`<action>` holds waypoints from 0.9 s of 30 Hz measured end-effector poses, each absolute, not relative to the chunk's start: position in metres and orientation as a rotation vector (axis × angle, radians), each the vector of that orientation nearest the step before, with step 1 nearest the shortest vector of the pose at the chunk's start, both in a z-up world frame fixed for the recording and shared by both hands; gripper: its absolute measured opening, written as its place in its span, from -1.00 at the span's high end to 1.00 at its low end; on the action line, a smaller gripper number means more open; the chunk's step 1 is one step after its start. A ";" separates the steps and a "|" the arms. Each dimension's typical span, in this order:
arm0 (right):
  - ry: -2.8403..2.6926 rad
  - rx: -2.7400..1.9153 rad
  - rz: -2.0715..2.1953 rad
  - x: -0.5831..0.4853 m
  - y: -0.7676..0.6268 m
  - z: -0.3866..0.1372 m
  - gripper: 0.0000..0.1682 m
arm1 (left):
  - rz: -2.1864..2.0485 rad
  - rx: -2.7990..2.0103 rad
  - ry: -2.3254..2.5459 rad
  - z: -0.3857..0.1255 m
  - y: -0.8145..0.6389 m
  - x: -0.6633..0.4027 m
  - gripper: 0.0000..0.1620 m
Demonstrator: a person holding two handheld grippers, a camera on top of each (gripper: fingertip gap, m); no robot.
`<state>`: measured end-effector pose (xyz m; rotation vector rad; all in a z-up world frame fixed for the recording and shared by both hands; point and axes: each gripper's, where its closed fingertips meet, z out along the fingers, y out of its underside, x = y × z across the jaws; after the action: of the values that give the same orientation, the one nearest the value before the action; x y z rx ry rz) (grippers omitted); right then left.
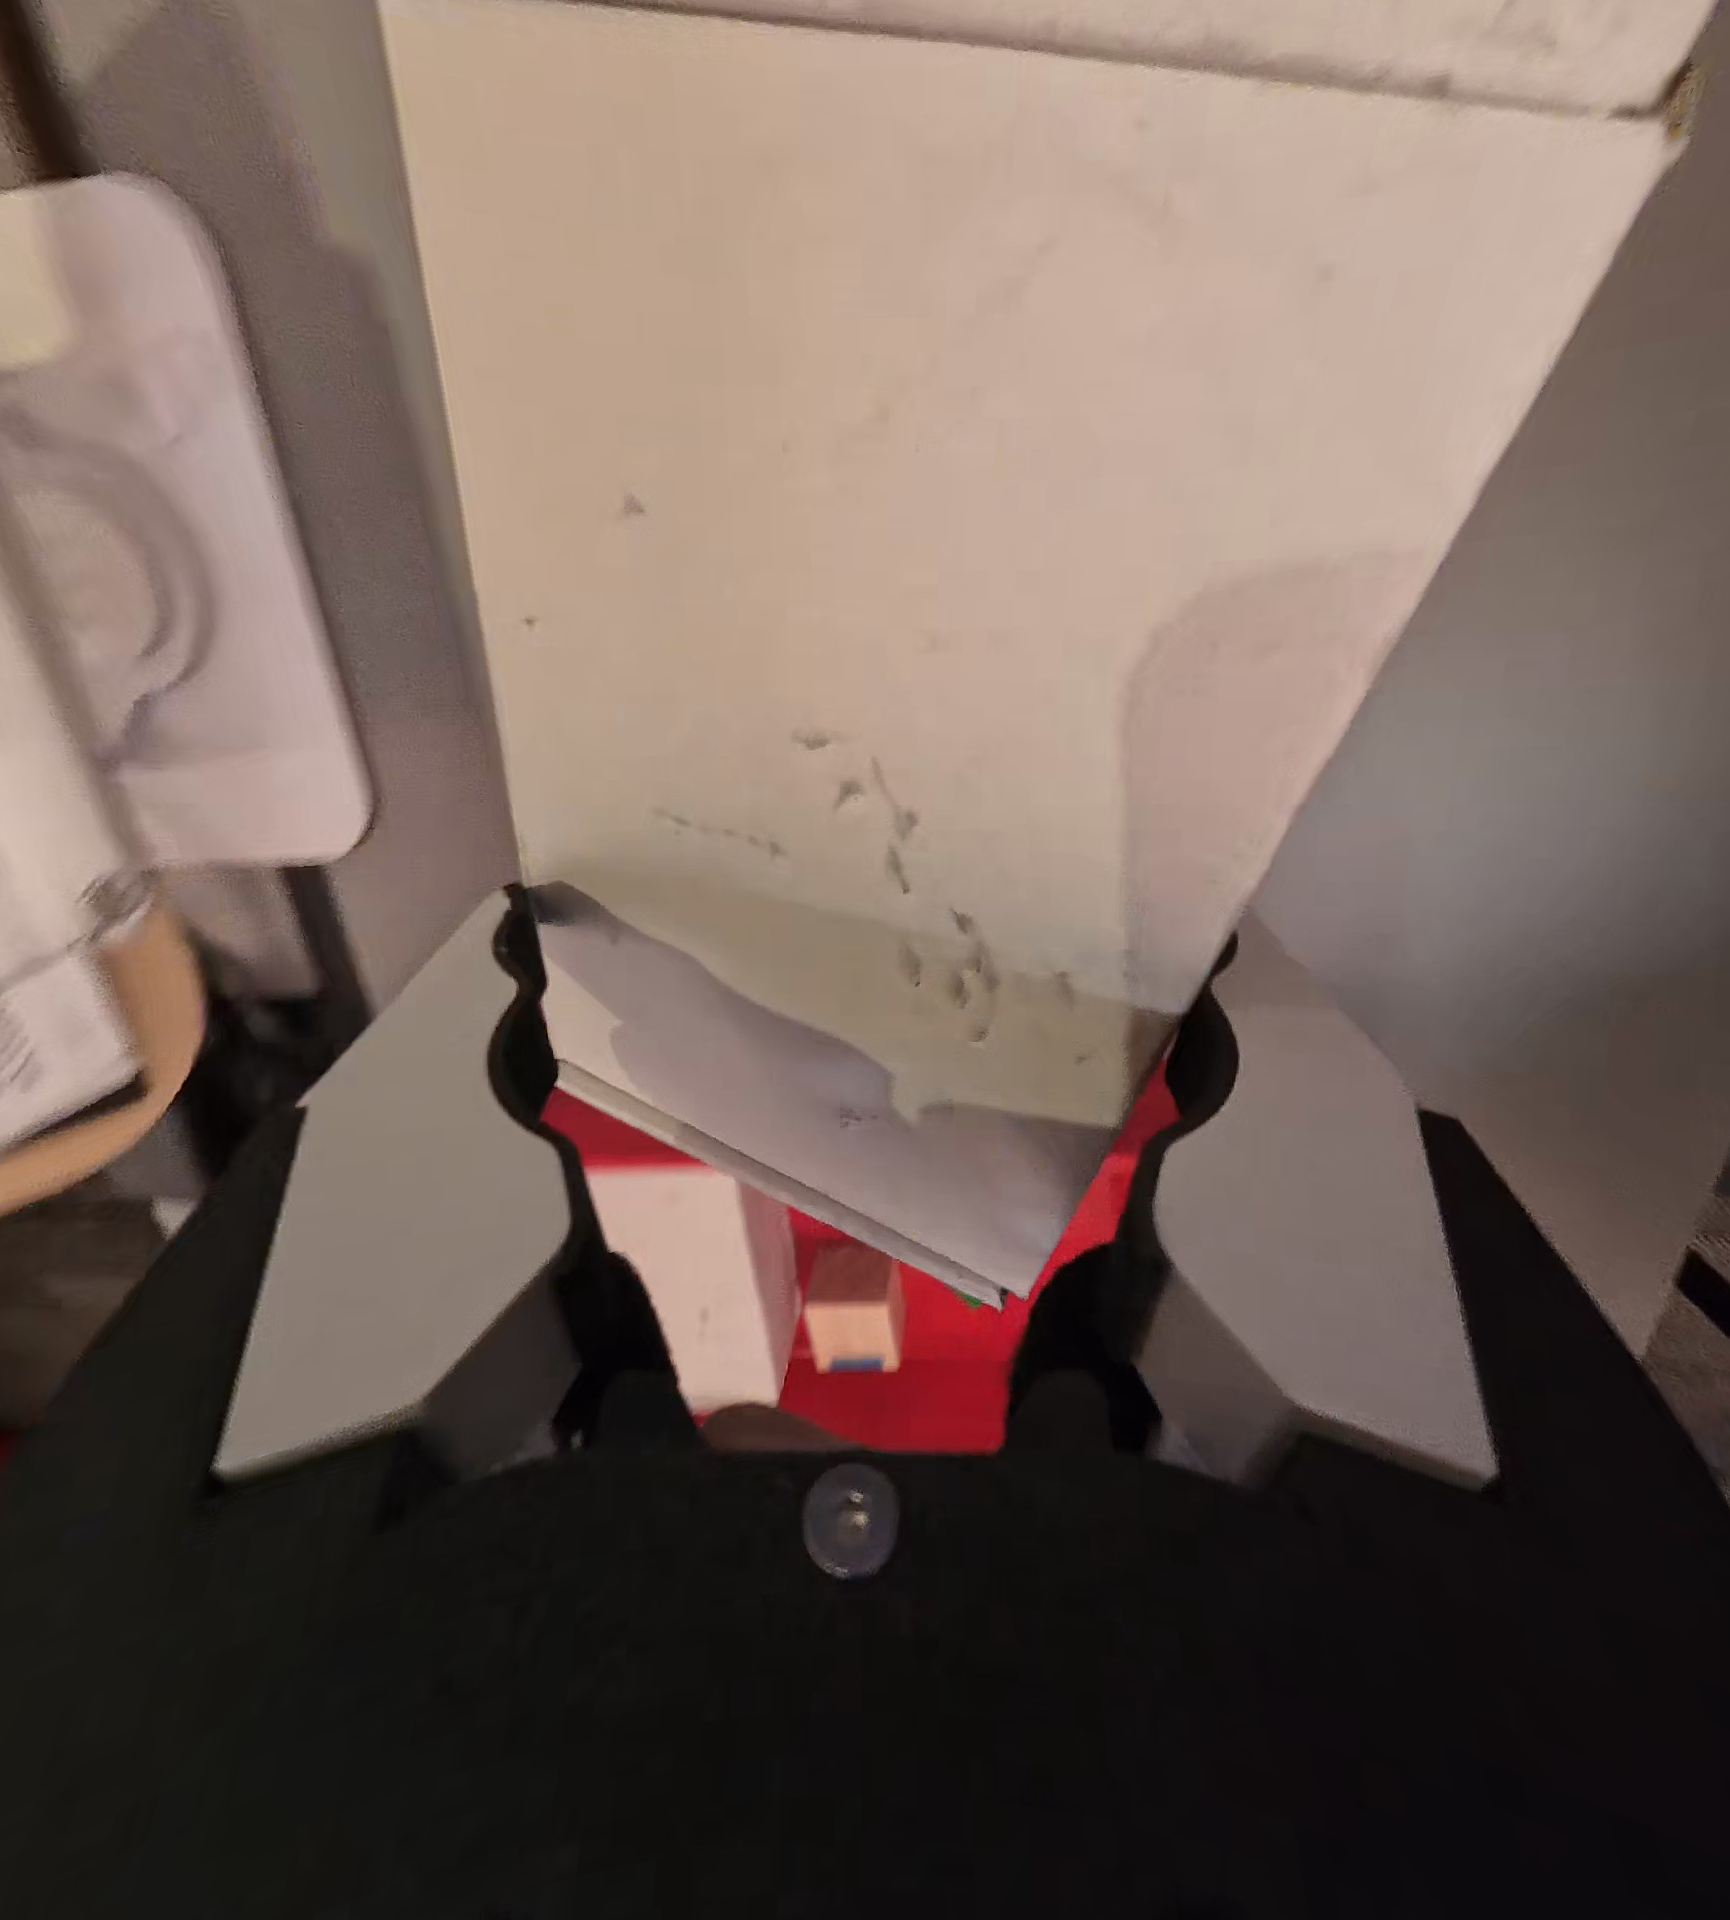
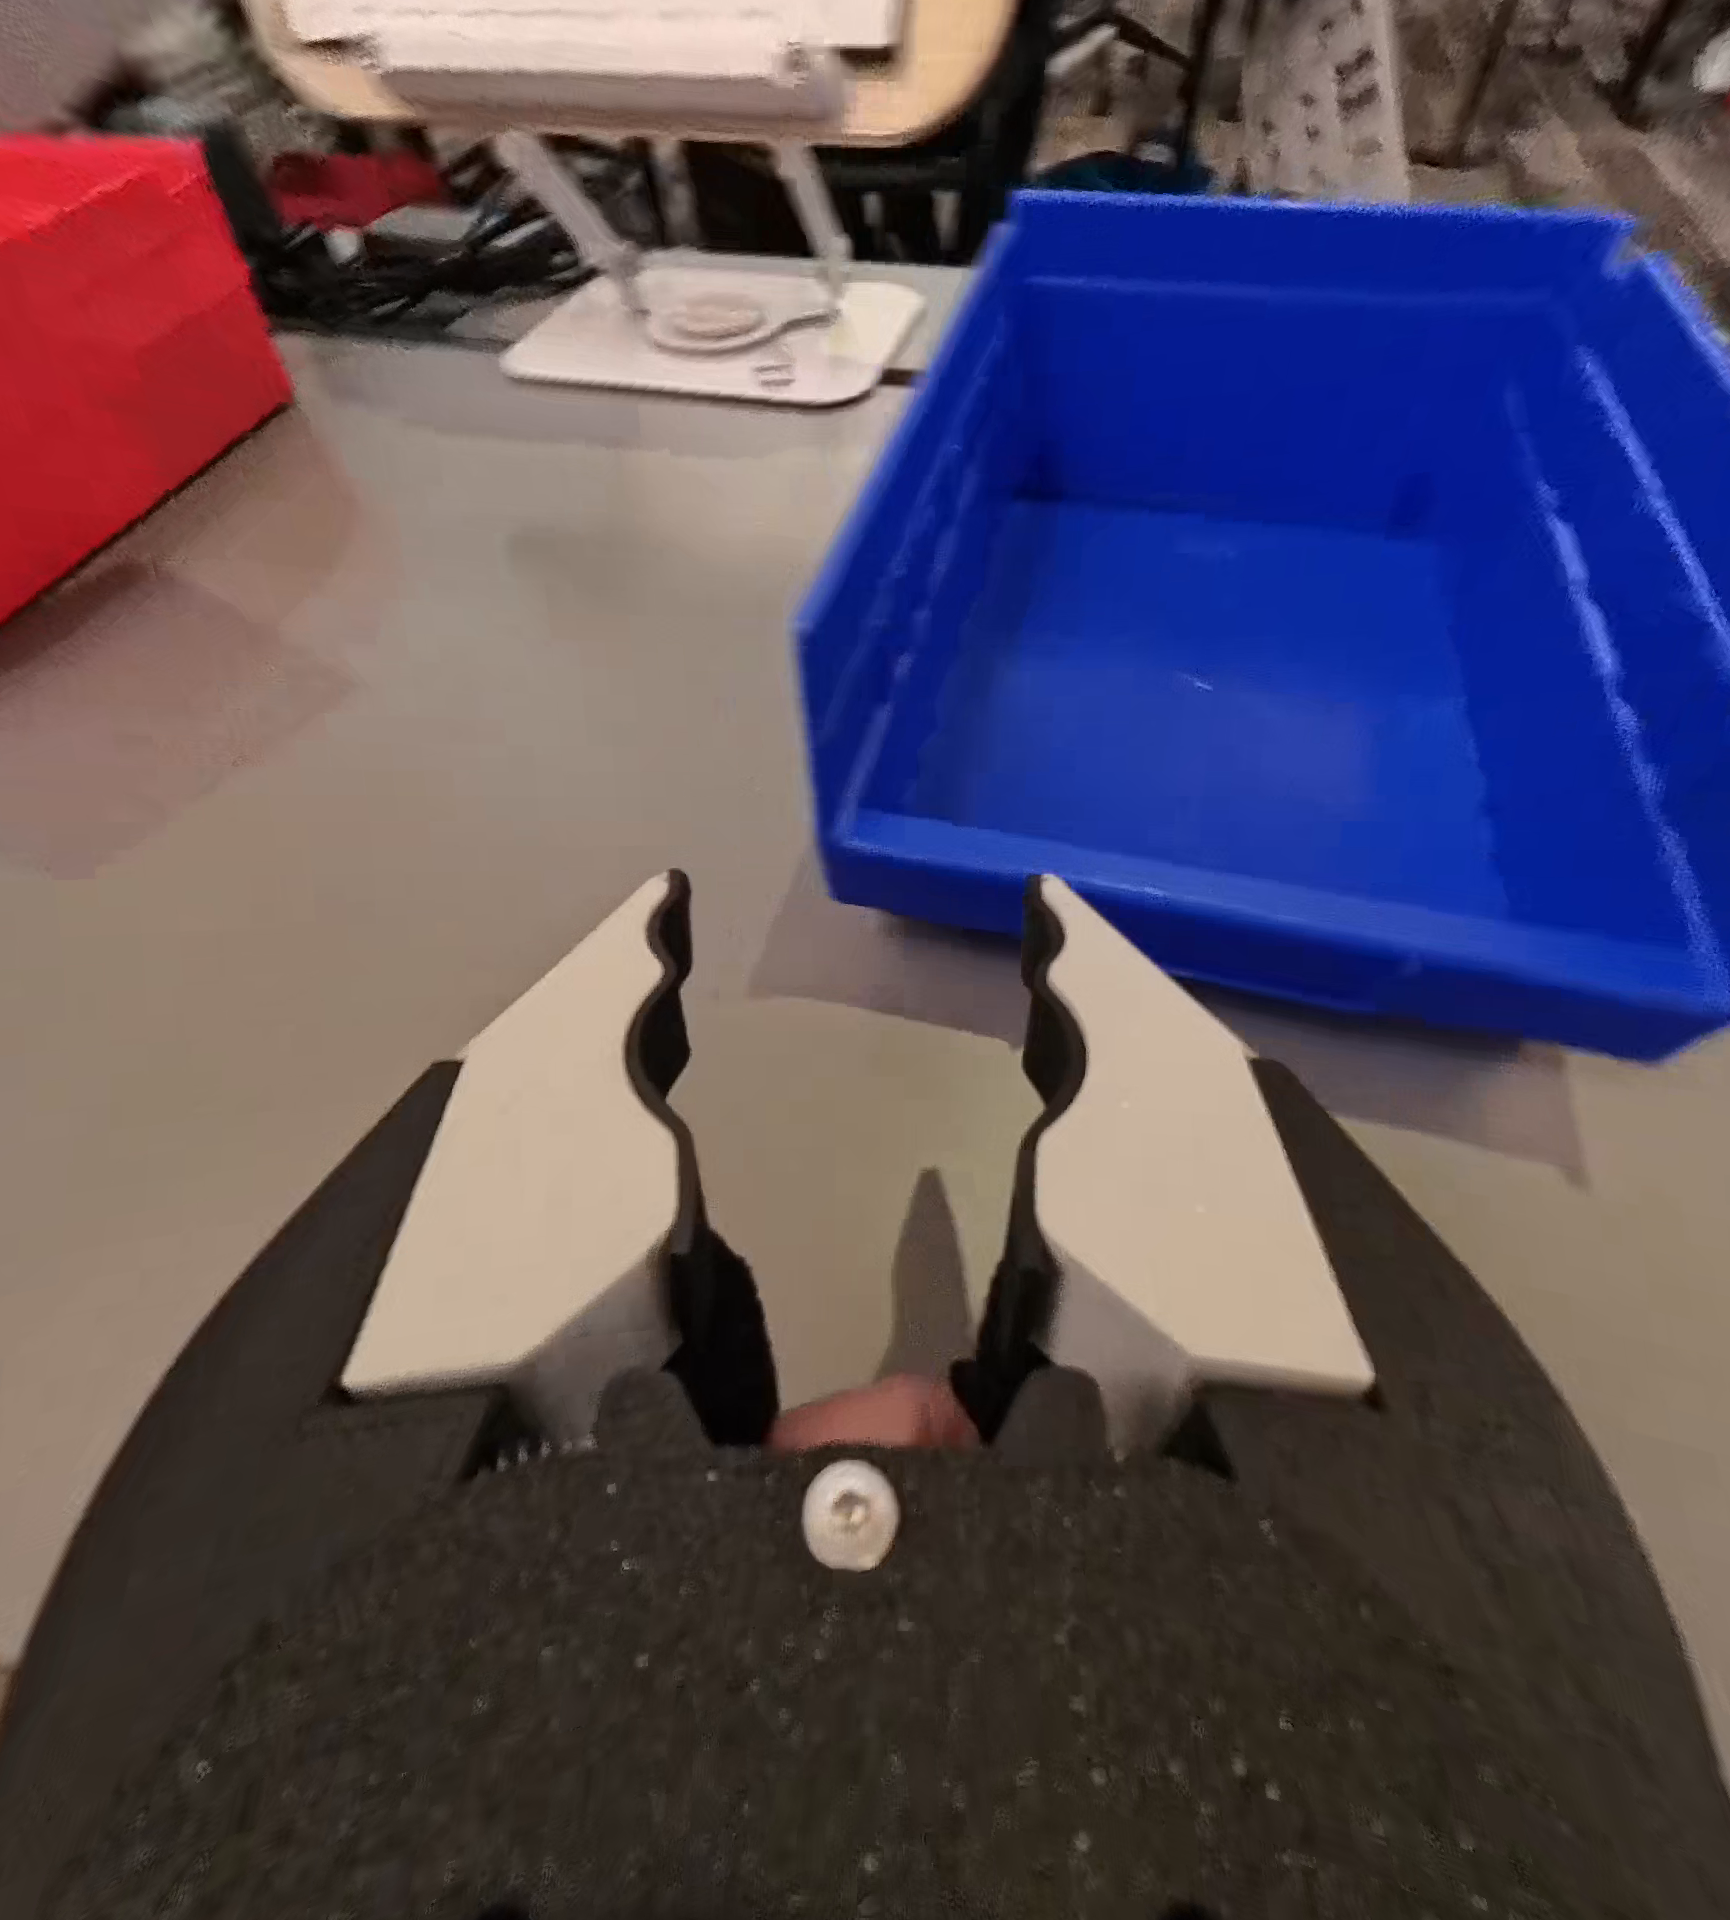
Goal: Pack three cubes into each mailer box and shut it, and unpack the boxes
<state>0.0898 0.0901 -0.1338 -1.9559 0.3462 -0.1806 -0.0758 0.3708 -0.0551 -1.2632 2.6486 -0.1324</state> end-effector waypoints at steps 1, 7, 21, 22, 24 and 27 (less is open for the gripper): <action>0.282 -1.996 -0.172 0.077 0.094 -0.137 0.26 | -0.133 -1.244 2.694 -0.068 0.357 -0.071 -0.46; 0.118 -2.107 -0.044 0.022 0.106 -0.150 0.29 | 0.047 -1.164 2.805 -0.147 0.329 -0.043 -0.47; -0.096 -2.254 -0.094 -0.008 0.149 -0.188 0.12 | -0.113 -1.392 2.983 -0.181 0.299 -0.059 -0.47; -0.102 -2.234 -0.057 -0.013 0.156 -0.184 0.09 | -0.158 -1.445 3.024 -0.179 0.294 -0.065 -0.47; -0.159 -2.148 -0.036 -0.019 0.177 -0.169 -0.05 | -0.201 -1.513 3.093 -0.176 0.287 -0.074 -0.48; -0.290 -2.015 -0.121 -0.019 0.205 -0.144 -0.14 | -0.258 -1.569 3.191 -0.173 0.279 -0.086 -0.48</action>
<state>-0.0190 0.2051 -0.1439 -2.0149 -0.2900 -0.1206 -0.0859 0.2787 -0.1731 -1.5690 3.1910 -0.2582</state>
